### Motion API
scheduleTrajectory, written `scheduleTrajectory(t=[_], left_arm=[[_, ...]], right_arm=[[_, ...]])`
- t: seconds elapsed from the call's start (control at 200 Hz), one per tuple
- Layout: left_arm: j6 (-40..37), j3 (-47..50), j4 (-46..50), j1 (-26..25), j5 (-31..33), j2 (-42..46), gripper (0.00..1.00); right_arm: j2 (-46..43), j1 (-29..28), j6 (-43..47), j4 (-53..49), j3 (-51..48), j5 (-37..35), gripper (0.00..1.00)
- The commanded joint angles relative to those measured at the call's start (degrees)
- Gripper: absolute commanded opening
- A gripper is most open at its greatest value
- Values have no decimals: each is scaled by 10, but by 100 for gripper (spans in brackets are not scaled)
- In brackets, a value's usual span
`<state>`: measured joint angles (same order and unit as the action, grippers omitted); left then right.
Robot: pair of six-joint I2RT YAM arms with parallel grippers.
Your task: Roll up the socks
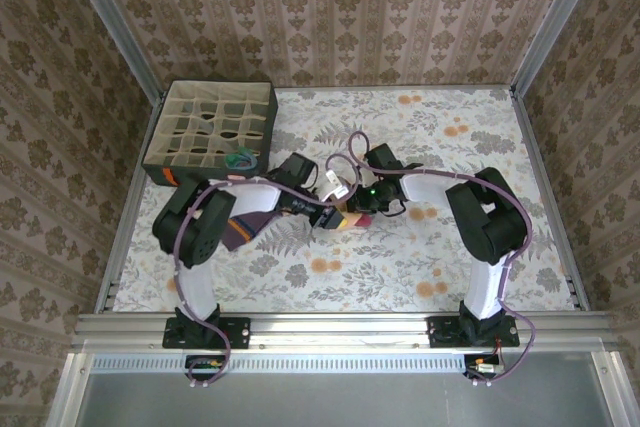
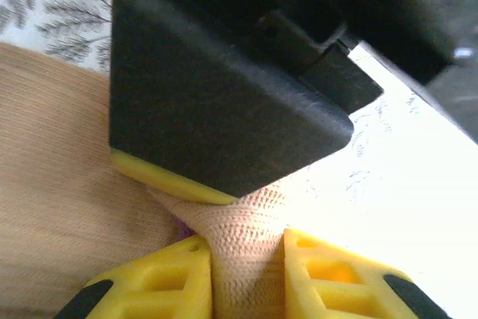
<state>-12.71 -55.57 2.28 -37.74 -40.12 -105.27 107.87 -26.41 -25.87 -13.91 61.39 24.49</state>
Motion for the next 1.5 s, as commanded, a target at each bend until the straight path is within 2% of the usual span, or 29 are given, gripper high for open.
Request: scheduleTrajectory(t=[0.0, 0.115, 0.225, 0.38, 0.535, 0.855, 0.995, 1.155, 1.21, 1.3, 1.495], left_arm=[[-68, 53, -41, -15, 122, 67, 24], [-110, 114, -116, -43, 190, 137, 24], [-155, 175, -192, -84, 272, 188, 29], [-228, 197, -213, -149, 392, 203, 31], [-277, 179, -207, -181, 434, 160, 32], [-273, 135, -204, -181, 473, 34, 33], [-232, 114, -146, -162, 439, 22, 21], [-152, 51, -11, -94, 290, -3, 17], [-125, 18, 43, -67, 226, -22, 16], [-94, -34, 118, -36, 155, -63, 13], [-55, -87, 181, -8, 94, -112, 11]], right_arm=[[45, -3, 9, -121, -18, -69, 0], [49, -6, 9, -129, -17, -73, 0], [52, -11, 7, -131, -17, -75, 0], [57, -19, 7, -138, -12, -75, 0], [61, -21, 10, -146, -9, -74, 0], [62, -22, 18, -161, -2, -56, 0], [57, -23, 35, -183, 6, -26, 8], [13, -12, 50, -176, -3, 24, 33], [-11, -1, 46, -172, -10, 35, 36], [-56, 23, 34, -143, -23, 58, 42], [-150, 63, 8, -109, -45, 58, 49]])
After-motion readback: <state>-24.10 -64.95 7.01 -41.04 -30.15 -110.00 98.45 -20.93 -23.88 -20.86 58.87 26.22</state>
